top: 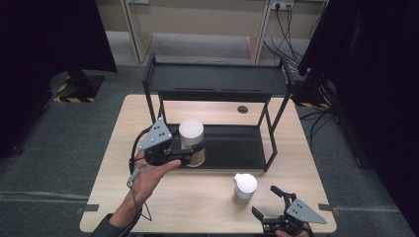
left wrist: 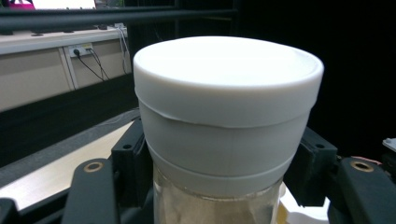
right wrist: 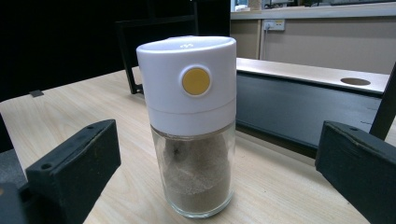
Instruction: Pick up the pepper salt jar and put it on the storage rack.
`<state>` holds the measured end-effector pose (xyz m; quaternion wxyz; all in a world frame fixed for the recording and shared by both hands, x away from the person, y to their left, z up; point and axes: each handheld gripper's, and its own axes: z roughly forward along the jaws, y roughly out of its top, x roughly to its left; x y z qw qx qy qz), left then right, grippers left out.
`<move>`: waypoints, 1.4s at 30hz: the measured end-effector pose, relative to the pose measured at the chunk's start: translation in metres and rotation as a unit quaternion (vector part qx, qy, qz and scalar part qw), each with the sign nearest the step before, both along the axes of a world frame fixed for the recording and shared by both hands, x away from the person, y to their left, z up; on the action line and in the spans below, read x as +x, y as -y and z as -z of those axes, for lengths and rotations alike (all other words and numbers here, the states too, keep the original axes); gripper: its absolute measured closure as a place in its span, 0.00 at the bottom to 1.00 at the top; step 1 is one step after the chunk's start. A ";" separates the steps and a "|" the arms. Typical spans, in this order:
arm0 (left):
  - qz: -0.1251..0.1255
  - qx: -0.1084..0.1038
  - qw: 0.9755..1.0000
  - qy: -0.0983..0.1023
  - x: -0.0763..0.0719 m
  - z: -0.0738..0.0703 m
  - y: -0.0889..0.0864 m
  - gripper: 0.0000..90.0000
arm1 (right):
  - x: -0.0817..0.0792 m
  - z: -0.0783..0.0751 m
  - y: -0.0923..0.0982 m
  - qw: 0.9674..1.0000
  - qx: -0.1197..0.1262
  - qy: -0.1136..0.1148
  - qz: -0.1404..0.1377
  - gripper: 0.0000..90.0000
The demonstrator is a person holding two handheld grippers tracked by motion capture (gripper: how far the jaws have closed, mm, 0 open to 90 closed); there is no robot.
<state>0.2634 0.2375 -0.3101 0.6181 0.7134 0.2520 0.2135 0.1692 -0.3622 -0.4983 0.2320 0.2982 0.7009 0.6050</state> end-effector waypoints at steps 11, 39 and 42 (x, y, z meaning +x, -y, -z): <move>0.003 0.003 1.000 -0.007 0.010 -0.043 0.001 0.39 | 0.000 0.000 0.000 1.000 0.002 -0.001 0.000 0.01; -0.034 -0.003 0.999 -0.003 0.034 -0.120 0.003 0.39 | 0.000 0.000 0.000 1.000 0.005 -0.002 -0.002 0.01; -0.040 -0.007 0.999 -0.003 0.037 -0.126 0.002 0.39 | 0.000 0.000 0.000 1.000 0.005 -0.002 -0.002 0.01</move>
